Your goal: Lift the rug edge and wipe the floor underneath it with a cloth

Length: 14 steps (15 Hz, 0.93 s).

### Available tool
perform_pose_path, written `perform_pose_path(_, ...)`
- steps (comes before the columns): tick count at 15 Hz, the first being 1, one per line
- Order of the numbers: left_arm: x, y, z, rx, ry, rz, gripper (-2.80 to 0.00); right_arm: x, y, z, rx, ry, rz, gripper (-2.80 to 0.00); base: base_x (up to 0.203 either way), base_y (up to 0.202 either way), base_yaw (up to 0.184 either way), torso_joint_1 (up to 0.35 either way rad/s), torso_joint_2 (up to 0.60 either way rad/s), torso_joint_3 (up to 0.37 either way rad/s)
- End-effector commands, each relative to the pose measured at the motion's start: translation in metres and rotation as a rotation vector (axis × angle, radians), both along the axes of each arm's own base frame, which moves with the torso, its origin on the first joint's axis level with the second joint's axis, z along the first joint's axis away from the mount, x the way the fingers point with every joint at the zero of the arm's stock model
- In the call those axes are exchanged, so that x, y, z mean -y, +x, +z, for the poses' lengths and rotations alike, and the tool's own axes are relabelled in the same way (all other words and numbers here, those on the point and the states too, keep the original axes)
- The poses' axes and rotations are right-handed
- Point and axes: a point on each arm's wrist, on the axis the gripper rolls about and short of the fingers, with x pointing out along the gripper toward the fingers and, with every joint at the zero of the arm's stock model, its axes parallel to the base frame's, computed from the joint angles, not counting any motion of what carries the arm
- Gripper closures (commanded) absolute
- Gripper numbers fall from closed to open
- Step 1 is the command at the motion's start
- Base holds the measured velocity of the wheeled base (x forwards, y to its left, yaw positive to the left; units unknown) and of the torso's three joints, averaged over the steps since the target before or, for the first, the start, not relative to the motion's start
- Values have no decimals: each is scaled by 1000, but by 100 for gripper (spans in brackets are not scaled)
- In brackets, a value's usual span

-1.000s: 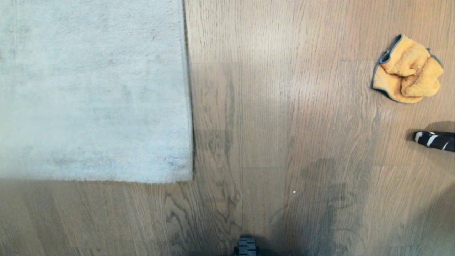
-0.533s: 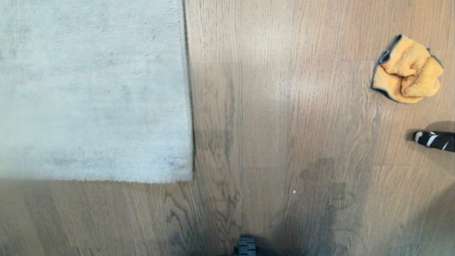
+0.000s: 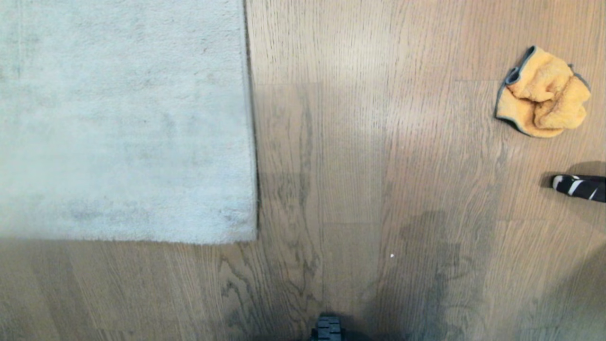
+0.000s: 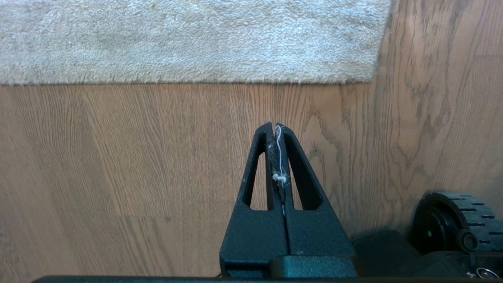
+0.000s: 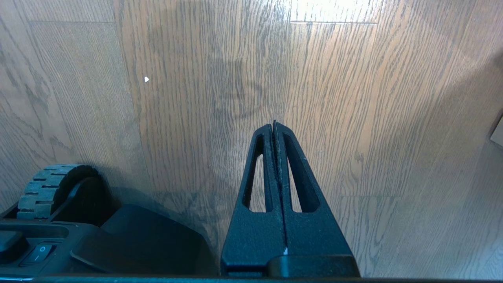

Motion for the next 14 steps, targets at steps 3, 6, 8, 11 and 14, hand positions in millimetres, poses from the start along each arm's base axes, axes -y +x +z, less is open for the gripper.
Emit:
perform_pose_path(3,0,0,0,-1,-1,2,0,0,0,0,-5,-1,0,0,0,0,0,0,0,0)
perform_pose_path(6,0,0,0,0,-11,2,0,0,0,0,-4,-1,0,0,0,0,0,2,0,17)
perform_pose_path(8,0,0,0,0,-14,4,0,0,0,0,-5,-1,0,0,0,0,0,3,3,134)
perform_pose_path(11,0,0,0,0,-45,10,0,0,0,0,-5,-1,0,0,0,0,0,3,4,183)
perform_pose_path(14,0,0,0,1,-52,16,0,0,0,0,-5,-1,0,0,0,0,0,2,1,201)
